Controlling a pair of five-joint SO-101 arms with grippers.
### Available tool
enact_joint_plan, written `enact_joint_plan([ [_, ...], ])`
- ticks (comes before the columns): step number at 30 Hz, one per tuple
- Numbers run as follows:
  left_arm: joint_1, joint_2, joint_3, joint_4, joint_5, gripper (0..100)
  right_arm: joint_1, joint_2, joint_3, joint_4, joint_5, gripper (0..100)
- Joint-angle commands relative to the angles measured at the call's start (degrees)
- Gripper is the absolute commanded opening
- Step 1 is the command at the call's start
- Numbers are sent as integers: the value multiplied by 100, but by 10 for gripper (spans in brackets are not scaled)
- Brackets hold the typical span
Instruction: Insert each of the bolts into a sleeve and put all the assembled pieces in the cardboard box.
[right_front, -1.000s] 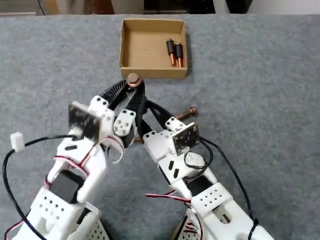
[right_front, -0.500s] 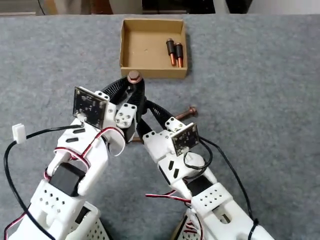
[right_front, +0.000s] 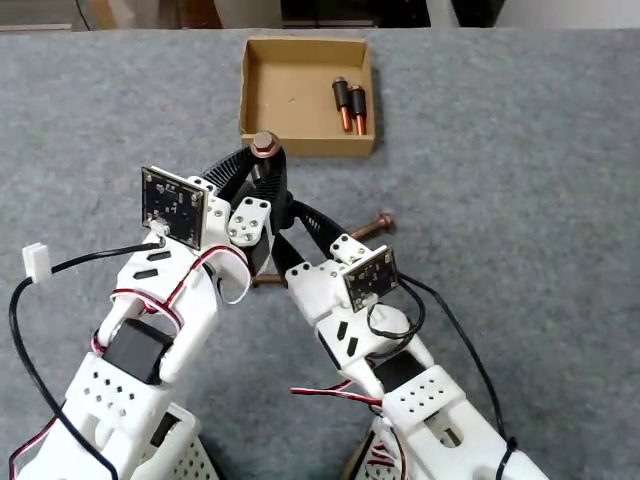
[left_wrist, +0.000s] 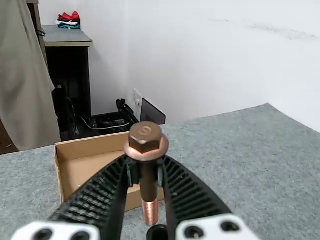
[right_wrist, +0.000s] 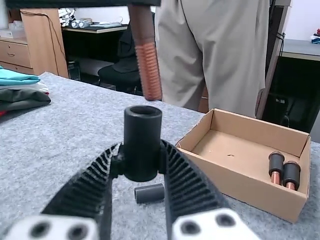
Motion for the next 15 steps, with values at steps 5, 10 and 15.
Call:
enact_joint_plan([
  [5, -35, -13, -598, 677, 62, 19, -75, -127, -4, 9, 53, 1],
  [10, -26, -13, -589, 686, 316, 20, -75, -127, -4, 9, 53, 1],
  [15, -18, -66, -607, 695, 343, 20, -75, -127, -4, 9, 53, 1],
])
